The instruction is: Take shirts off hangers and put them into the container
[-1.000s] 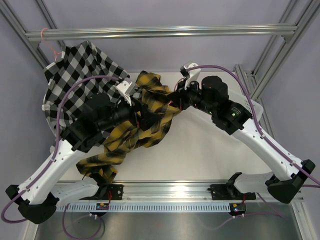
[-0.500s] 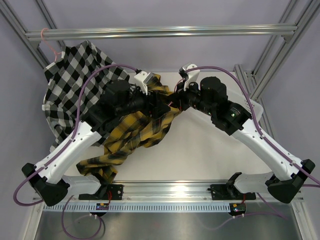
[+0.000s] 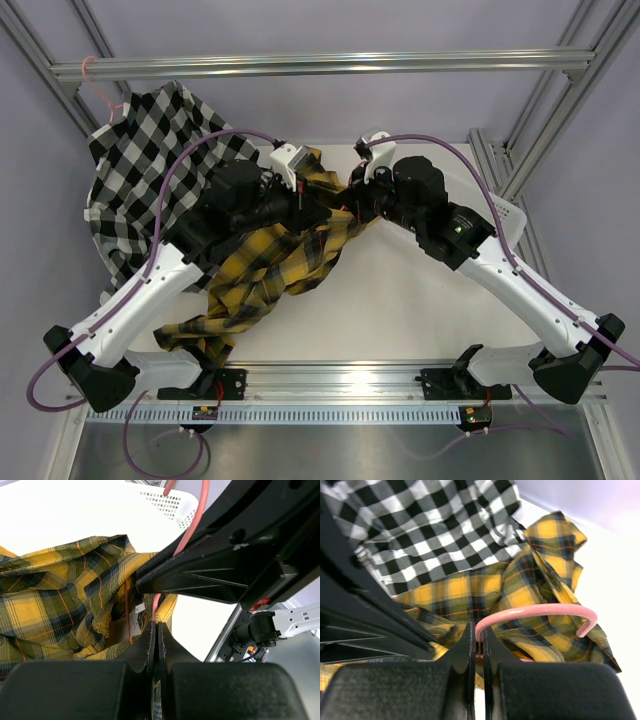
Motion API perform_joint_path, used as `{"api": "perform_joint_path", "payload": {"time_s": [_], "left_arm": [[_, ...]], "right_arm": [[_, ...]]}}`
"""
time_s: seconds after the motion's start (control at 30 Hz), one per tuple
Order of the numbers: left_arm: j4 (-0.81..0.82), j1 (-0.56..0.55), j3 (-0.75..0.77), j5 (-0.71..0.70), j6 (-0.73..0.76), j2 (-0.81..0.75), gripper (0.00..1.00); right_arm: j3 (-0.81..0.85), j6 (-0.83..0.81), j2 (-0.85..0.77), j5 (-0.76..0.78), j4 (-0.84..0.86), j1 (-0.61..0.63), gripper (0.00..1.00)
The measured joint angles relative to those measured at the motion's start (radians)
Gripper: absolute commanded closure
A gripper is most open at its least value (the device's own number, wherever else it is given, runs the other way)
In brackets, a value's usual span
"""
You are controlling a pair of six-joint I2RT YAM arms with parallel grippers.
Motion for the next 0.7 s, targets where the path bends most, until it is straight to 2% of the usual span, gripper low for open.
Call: {"api": "perform_joint_path", "payload": {"time_s": [0.17, 0.33, 0.53, 0.7], "left_arm": [[-0.044, 0.0, -0.021, -0.005, 0.001, -0.034, 1.0], [-0.141, 0.0, -0.041, -0.041, 0.016, -0.136, 1.0], [-0.234, 0.0, -0.111, -0.084, 0.019, -0.306, 1.0], [-0.261, 0.0, -0.229, -0.094, -0.025, -0.476, 1.0]], "right_arm": [[-0.012, 0.018, 0.006, 0.084, -0.003, 0.003, 1.0], [-0.012, 0.061, 0.031, 0.164, -0.023, -0.012, 1.0], [0.033, 0.138, 0.032, 0.153, -0.081, -0.068, 1.0], [0.105, 0.198, 0.038, 0.137, -0.134, -0.114, 1.0]]}}
